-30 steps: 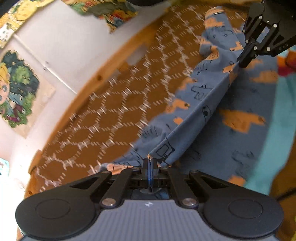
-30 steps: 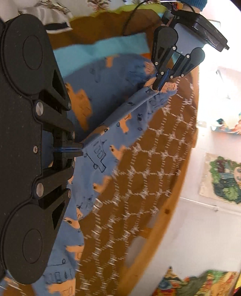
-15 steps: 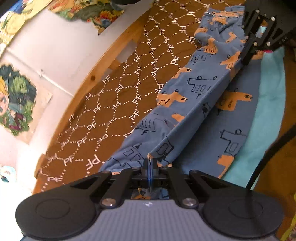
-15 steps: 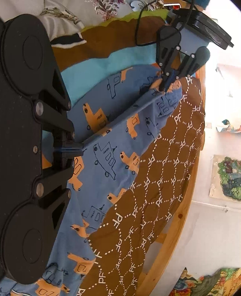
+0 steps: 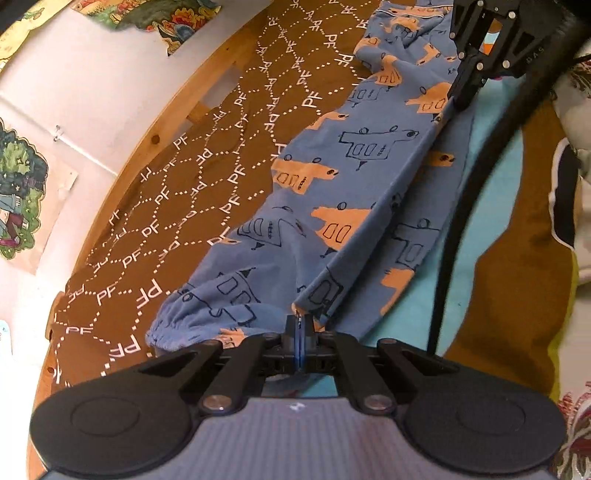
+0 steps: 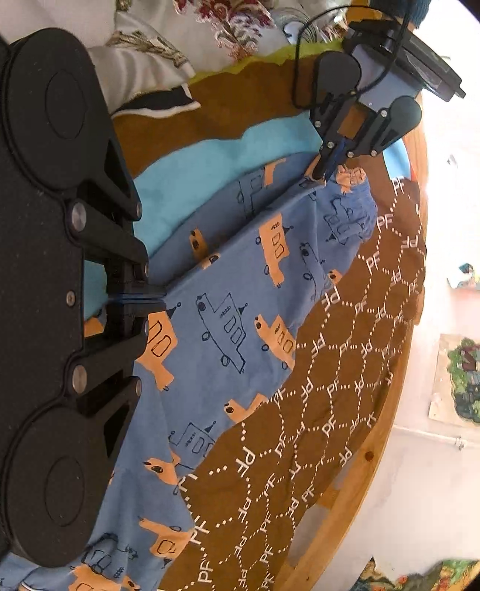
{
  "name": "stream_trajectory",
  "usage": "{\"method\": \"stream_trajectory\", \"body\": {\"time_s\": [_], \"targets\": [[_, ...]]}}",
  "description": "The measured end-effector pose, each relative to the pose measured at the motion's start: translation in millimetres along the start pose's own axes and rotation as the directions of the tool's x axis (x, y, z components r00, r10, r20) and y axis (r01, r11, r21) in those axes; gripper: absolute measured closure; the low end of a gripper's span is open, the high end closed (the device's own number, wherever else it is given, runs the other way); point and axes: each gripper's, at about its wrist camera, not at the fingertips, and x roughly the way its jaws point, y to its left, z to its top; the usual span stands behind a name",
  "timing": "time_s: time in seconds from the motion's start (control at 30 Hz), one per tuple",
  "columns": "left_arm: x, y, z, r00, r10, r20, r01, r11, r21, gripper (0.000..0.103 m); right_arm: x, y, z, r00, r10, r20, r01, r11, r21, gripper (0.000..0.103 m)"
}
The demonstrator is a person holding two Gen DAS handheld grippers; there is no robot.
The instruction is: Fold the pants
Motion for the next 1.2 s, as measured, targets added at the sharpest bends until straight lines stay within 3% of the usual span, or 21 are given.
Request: {"method": "stream_trajectory", "body": {"time_s": [0.47,0.53,0.57,0.63,0.7,0.8,0.87,0.93,1.0,1.07,1.17,1.2], "targets": [[7,-10,-5,0.999,-0.032,-0.040,0.032,0.999,-0.014,0.102,10,3,-4,0.998,0.022,-0.062,-0.026,0.998,-0.062,0.103],[5,-9,-4,0.998,-0.054,-0.035,0.053,0.998,-0.031,0.089,9,2,-4,0.998,0.025,-0.058,-0.029,0.997,-0.065,0.100],[2,-6,-4,0.997,-0.074,-0.037,0.071,0.995,-0.066,0.073,7,1,-3,0.998,0.032,-0.058,-0.036,0.998,-0.061,0.095],[-5,2,-6,0.994,-0.108,-0.015,0.104,0.981,-0.166,0.062,1,-6,1,0.997,0.064,-0.052,-0.066,0.997,-0.040,0.086],[-13,12,-9,0.990,-0.143,0.004,0.138,0.950,-0.280,0.046,-7,-17,6,0.996,0.089,-0.026,-0.089,0.996,0.011,0.067],[-24,24,-13,0.994,-0.105,0.035,0.110,0.881,-0.461,0.037,-16,-34,11,0.997,0.055,0.049,-0.060,0.991,0.122,0.058],[-28,30,-15,0.998,-0.056,0.035,0.066,0.813,-0.578,0.036,-14,-39,9,0.998,-0.001,0.071,-0.013,0.982,0.190,0.050],[-29,34,-16,1.000,-0.003,0.012,0.010,0.745,-0.668,0.036,-6,-36,4,0.998,-0.043,0.037,0.035,0.979,0.201,0.048],[-31,39,-15,0.999,0.034,-0.003,-0.026,0.683,-0.730,0.036,5,-32,-4,0.998,-0.066,-0.021,0.069,0.980,0.187,0.048],[-31,48,-13,0.996,0.083,-0.015,-0.064,0.624,-0.779,0.036,8,-28,-10,0.997,-0.072,-0.025,0.076,0.979,0.191,0.046],[-23,62,-7,0.986,0.143,-0.083,-0.151,0.574,-0.805,0.036,8,-27,-9,0.998,-0.060,-0.013,0.062,0.978,0.200,0.041],[-16,68,-5,0.980,0.147,-0.131,-0.191,0.555,-0.810,0.042,7,-27,-9,0.998,-0.059,-0.007,0.059,0.978,0.200,0.041]]}}
